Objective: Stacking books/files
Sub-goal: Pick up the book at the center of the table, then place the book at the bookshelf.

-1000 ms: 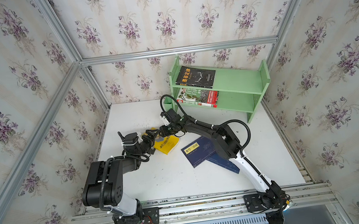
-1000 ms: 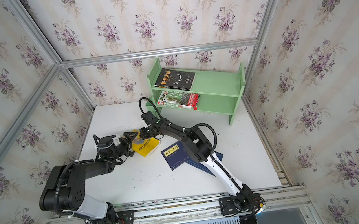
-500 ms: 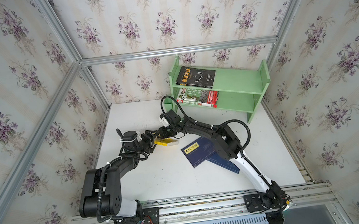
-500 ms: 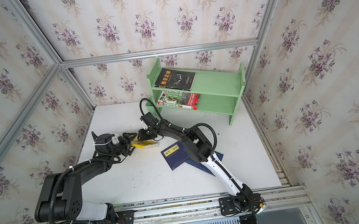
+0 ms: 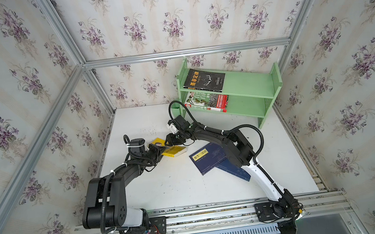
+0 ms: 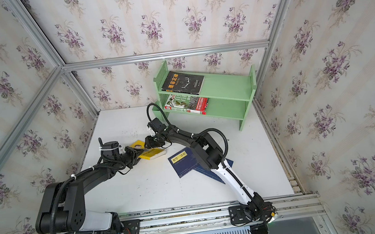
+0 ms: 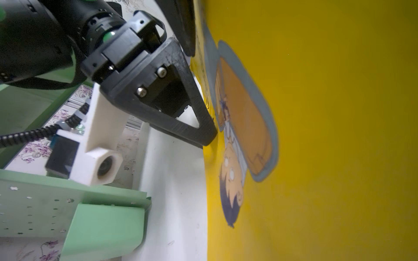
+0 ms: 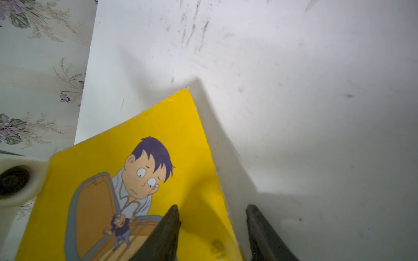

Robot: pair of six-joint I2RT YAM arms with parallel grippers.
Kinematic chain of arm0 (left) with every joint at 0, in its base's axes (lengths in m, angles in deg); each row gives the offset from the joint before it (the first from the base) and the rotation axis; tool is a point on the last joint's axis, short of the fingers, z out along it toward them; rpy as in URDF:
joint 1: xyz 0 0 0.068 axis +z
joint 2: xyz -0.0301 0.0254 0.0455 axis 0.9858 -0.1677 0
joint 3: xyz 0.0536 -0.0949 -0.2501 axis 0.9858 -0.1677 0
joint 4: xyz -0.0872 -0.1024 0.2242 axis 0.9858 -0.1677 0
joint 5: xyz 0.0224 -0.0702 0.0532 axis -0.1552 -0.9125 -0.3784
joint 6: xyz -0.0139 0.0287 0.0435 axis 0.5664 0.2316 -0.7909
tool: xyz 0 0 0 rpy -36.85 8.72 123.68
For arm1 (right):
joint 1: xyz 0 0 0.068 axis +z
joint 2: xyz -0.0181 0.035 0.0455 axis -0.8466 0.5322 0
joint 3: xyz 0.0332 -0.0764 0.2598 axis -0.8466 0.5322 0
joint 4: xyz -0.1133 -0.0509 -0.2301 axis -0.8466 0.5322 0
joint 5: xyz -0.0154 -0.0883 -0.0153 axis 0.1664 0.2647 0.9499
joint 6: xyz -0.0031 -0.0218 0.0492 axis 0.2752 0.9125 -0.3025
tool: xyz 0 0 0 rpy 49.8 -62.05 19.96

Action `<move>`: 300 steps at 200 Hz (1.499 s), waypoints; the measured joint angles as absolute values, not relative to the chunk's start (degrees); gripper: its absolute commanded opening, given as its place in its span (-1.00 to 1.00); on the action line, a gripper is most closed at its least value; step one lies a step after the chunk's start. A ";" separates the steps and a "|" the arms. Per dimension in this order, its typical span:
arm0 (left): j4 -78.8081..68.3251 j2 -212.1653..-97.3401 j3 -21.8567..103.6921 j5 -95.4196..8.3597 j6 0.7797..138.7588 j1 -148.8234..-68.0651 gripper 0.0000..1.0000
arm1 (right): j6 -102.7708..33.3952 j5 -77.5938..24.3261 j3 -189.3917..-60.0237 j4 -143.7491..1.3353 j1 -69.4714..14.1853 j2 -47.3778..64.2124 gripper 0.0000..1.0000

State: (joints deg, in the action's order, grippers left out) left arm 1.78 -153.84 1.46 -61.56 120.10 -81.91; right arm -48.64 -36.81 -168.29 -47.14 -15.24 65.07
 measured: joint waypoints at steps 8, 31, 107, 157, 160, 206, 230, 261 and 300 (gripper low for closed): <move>0.60 -153.23 1.48 -61.52 120.08 -81.95 -0.62 | -49.01 -36.72 -167.81 -45.90 -15.43 64.21 0.11; -0.93 -151.77 1.96 -61.36 119.62 -81.91 -0.73 | -48.77 -35.76 -167.26 -42.68 -16.48 61.70 0.19; -10.37 -136.56 11.36 -59.24 116.25 -81.89 -0.78 | -43.83 -32.74 -157.34 -47.14 -18.95 35.84 0.47; -12.58 -130.09 22.99 -53.76 112.67 -83.94 -0.79 | -48.46 -31.76 -141.60 -54.79 -26.40 18.20 0.82; -12.45 -130.04 23.67 -53.50 112.38 -84.25 -0.78 | -49.23 -32.24 -140.66 -55.21 -27.02 17.29 0.86; -6.11 -134.61 32.96 -48.78 108.84 -91.28 -0.73 | -63.87 -35.30 -121.23 -65.83 -36.09 2.82 0.99; -1.83 -141.50 39.19 -47.66 107.66 -95.39 -0.73 | -69.31 -35.80 -116.53 -69.22 -37.62 -2.14 0.99; 4.03 -151.53 47.08 -46.11 107.11 -100.27 -0.73 | -74.30 -37.03 -114.08 -76.43 -37.66 -5.42 0.98; 10.19 -161.58 54.40 -43.99 109.41 -104.73 -0.75 | -79.15 -38.16 -111.90 -84.43 -37.55 -6.21 0.89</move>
State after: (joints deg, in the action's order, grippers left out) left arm 10.19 -161.58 54.40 -43.99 109.41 -104.73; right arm -79.15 -38.16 -111.90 -84.43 -37.55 -6.21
